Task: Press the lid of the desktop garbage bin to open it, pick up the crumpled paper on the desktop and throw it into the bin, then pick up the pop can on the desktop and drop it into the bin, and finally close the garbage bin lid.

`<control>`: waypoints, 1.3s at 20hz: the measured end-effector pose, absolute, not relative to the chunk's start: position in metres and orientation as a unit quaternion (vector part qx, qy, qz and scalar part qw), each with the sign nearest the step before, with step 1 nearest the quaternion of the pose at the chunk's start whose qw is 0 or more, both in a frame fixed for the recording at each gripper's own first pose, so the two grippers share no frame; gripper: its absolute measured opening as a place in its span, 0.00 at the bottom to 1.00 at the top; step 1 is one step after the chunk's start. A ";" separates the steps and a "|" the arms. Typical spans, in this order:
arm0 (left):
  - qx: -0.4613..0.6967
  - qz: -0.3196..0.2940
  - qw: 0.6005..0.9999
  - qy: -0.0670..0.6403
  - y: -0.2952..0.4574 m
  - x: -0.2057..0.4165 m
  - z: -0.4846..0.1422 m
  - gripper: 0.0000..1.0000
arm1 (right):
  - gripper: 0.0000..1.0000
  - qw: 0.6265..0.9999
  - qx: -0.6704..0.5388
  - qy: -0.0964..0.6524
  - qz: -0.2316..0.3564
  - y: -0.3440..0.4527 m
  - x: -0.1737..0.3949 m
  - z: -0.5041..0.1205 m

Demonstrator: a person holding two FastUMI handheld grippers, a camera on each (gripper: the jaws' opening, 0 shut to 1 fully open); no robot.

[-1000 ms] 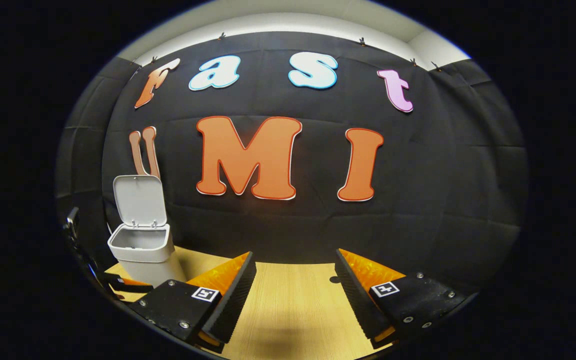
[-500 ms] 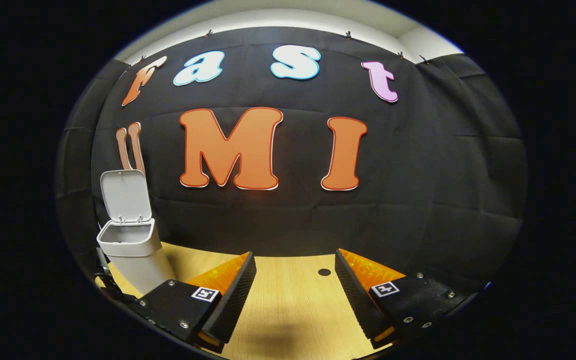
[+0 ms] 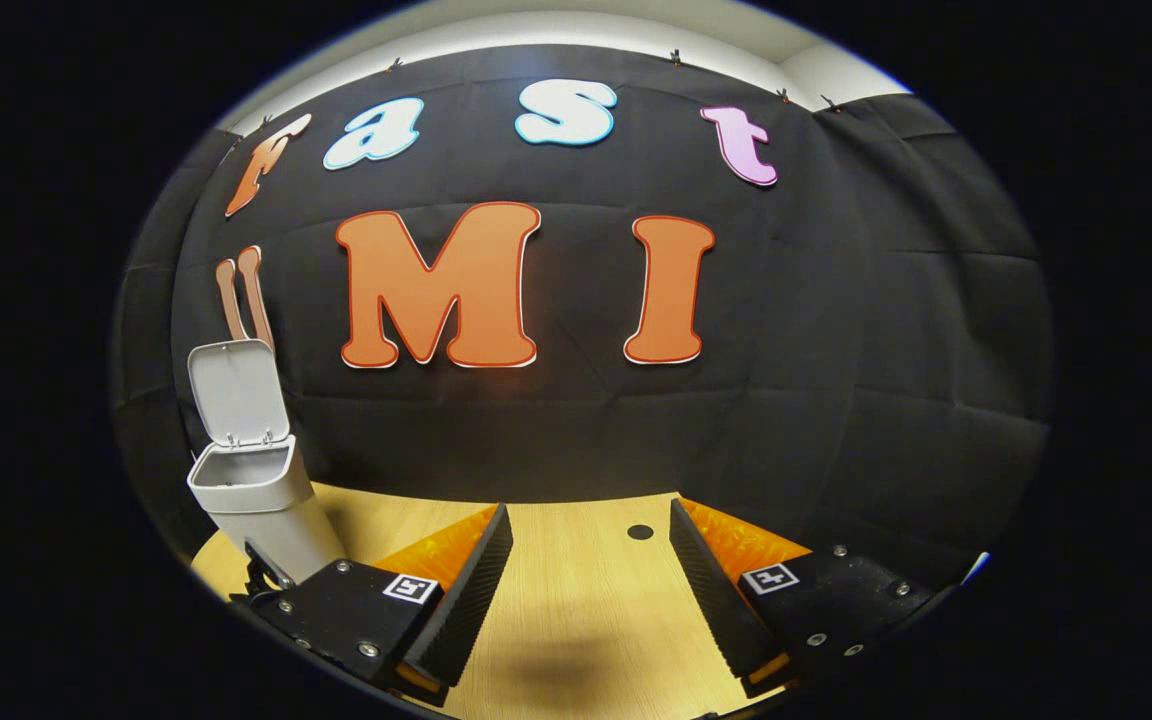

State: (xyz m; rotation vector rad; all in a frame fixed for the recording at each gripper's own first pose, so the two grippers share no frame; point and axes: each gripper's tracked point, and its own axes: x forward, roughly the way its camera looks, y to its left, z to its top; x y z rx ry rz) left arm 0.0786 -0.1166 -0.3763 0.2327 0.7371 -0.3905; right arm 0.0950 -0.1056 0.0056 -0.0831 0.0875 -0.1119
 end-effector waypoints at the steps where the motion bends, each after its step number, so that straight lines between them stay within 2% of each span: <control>1: 0.109 -0.191 0.909 0.355 -0.116 0.079 -0.370 0.84 | 0.94 0.997 -0.042 0.045 -0.055 -0.105 0.095 0.005; 6: 0.096 -0.199 0.919 0.326 -0.118 0.082 -0.319 0.83 | 0.94 0.997 -0.041 0.041 -0.047 -0.100 0.096 0.008; 13: 0.061 -0.217 0.939 0.260 -0.132 0.075 -0.213 0.83 | 0.94 0.998 -0.041 0.035 -0.027 -0.080 0.098 0.016; 18: 0.042 -0.205 0.969 0.132 -0.116 0.083 -0.100 0.81 | 0.94 0.999 -0.040 0.029 -0.009 -0.063 0.102 0.023; 26: 0.057 -0.134 0.989 0.002 -0.050 0.127 0.036 0.81 | 0.94 0.999 -0.034 0.023 0.013 -0.038 0.107 0.030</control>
